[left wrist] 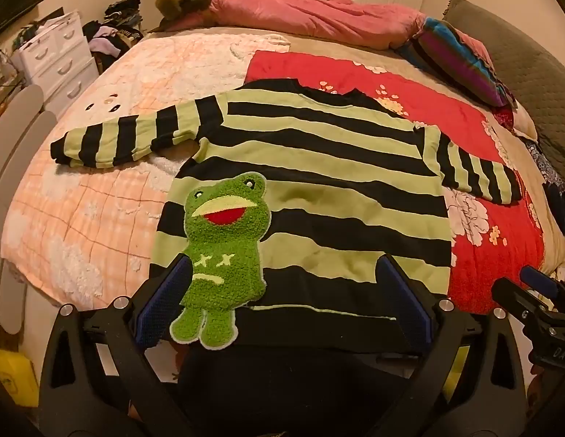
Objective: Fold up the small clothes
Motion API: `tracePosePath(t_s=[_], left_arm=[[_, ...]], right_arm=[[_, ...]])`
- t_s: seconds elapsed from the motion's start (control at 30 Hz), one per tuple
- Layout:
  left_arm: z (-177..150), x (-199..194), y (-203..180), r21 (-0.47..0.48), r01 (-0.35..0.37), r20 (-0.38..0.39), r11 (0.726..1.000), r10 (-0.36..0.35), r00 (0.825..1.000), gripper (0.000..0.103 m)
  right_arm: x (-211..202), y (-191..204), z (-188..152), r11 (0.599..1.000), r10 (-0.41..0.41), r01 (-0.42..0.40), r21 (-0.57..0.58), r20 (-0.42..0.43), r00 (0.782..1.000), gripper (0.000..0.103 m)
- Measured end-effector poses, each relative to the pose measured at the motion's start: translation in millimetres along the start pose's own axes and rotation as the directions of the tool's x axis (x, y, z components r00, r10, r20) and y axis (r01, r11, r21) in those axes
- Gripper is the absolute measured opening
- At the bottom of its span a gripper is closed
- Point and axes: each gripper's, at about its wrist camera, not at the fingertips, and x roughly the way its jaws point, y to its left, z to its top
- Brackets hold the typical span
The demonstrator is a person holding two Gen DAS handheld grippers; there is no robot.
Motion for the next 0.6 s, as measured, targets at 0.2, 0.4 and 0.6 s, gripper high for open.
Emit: tracePosePath(t_s=[0.2,0.4,0.6], left_arm=[[0.0,-0.3,-0.2,0.000,0.003,0.002,1.000,-0.003,1.000,0.095],[-0.1,-0.4,0.0,-0.001,0.005,0.003,1.000,-0.005,1.000,0.095],[-0.1,-0.5,0.0,0.000,0.008,0.005,1.000,-0.008,1.000,0.095]], right_arm=[[2.9,3.0,-3.4,1.000,-0.008,0.008,-0.007,0.012,1.000,0.099],[2.0,2.9,-3.5,1.000,-0.010,0.010,-0.010,0.015,1.000,0.099],[2.8,3.6,-3.4,1.000,-0.009,0.010,-0.016,0.018,1.000,0.099]])
